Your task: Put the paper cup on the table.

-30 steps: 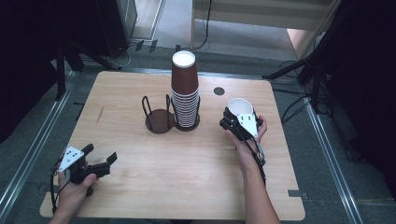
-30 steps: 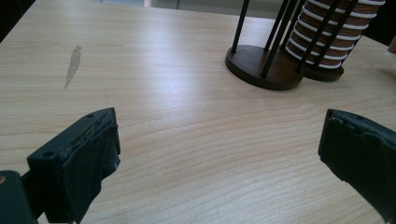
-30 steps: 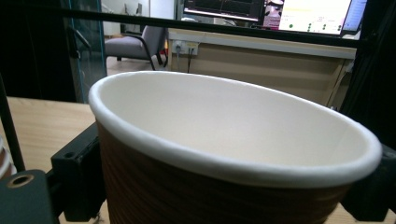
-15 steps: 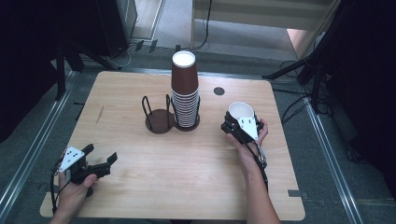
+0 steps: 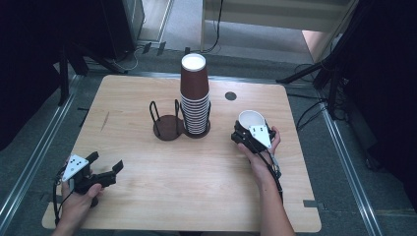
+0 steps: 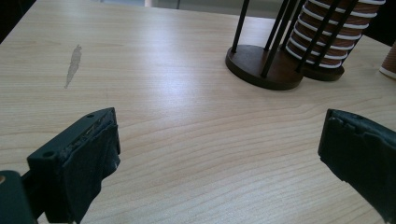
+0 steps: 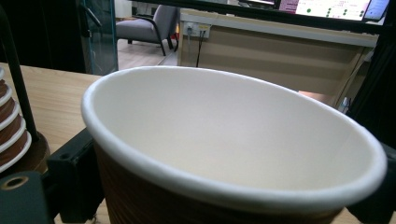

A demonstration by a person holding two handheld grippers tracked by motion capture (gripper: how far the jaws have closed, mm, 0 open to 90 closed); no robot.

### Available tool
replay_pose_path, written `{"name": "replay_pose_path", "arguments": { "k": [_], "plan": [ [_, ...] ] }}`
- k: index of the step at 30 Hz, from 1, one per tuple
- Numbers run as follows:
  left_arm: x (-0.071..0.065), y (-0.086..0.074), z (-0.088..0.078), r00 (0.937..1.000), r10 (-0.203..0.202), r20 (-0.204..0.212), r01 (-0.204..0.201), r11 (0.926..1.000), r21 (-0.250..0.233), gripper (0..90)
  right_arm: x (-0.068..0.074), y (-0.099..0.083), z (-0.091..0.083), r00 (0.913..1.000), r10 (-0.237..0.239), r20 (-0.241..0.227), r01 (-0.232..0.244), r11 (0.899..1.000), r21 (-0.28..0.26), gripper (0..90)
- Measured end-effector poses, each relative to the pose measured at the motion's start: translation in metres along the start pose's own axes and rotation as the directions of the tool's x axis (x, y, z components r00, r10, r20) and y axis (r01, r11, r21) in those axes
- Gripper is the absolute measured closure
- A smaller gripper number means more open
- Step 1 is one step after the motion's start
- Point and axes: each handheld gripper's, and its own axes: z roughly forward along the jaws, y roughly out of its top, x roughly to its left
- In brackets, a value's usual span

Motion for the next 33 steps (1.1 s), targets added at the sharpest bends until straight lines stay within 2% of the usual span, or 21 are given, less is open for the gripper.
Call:
{"name": "replay_pose_path", "arguments": {
  "k": [5, 7, 11, 16, 26, 33],
  "plan": [
    [0.000, 0.000, 0.000, 1.0000, 0.001, -0.001, -0.001, 1.0000, 0.000, 0.0, -0.003, 0.001, -0.001, 0.9997, 0.024, -0.004, -0.024, 1.000, 0.009, 4.6],
    [0.000, 0.000, 0.000, 1.0000, 0.000, -0.001, 0.000, 1.0000, -0.001, 0.0, -0.004, 0.001, -0.002, 0.9991, 0.036, -0.024, -0.035, 0.999, 0.019, 1.2],
    [0.000, 0.000, 0.000, 1.0000, 0.000, 0.001, 0.000, 1.0000, -0.001, 0.0, -0.006, 0.004, -0.005, 0.9952, 0.066, -0.073, -0.064, 0.997, 0.030, 0.0],
    [0.000, 0.000, -0.001, 1.0000, -0.001, 0.004, 0.001, 1.0000, -0.005, 0.0, -0.009, 0.009, -0.012, 0.9920, 0.090, -0.089, -0.089, 0.996, 0.016, 0.0],
    [0.000, 0.000, -0.001, 1.0000, 0.000, 0.002, 0.000, 1.0000, -0.004, 0.0, -0.020, 0.017, -0.032, 0.9883, 0.075, -0.133, -0.079, 0.997, -0.026, 0.0],
    [0.000, 0.000, -0.001, 1.0000, -0.001, 0.000, 0.001, 1.0000, -0.003, 0.0, -0.025, 0.022, -0.047, 0.9853, 0.088, -0.146, -0.095, 0.995, -0.044, 0.0]
  ]
}}
